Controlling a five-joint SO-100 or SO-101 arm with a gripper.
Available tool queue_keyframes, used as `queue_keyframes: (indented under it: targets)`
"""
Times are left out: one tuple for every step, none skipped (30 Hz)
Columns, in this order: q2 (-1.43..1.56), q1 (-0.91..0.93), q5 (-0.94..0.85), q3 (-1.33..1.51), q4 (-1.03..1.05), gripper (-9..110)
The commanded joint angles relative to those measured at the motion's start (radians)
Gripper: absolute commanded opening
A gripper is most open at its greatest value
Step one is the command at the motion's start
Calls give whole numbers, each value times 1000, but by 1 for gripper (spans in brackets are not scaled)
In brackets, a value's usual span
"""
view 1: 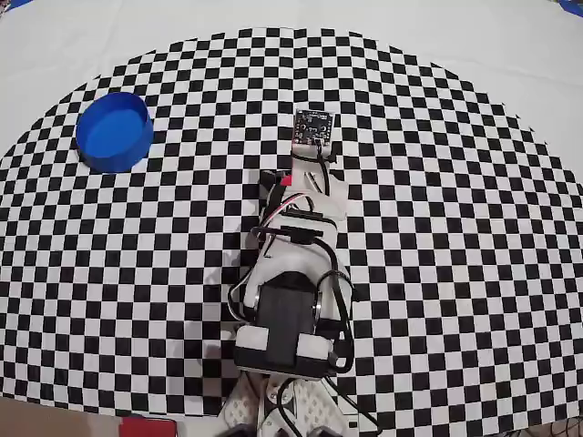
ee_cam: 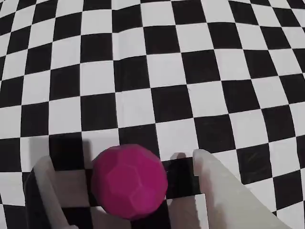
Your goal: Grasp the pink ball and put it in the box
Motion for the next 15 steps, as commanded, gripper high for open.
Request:
queue_keyframes:
  targets:
    - [-2, -2, 8, -25, -11, 34]
    - [-2, -2, 8, -23, -11, 34]
    - [-2, -2, 9, -21, -11, 34]
    - [-2, -2, 9, -21, -11, 34]
    - [-2, -2, 9, -21, -11, 34]
    - [-2, -2, 9, -20, -11, 34]
    - [-2, -2, 9, -20, -9, 34]
    - [-2, -2, 9, -20, -8, 34]
    - [-2, -2, 9, -20, -6, 34]
    - [-2, -2, 9, -20, -6, 34]
    - [-2, -2, 9, -20, -6, 34]
    - [-2, -2, 9, -18, -6, 34]
    - [-3, -2, 9, -18, -6, 34]
    - [-3, -2, 9, -17, -5, 34]
    - [-3, -2, 9, -17, -5, 34]
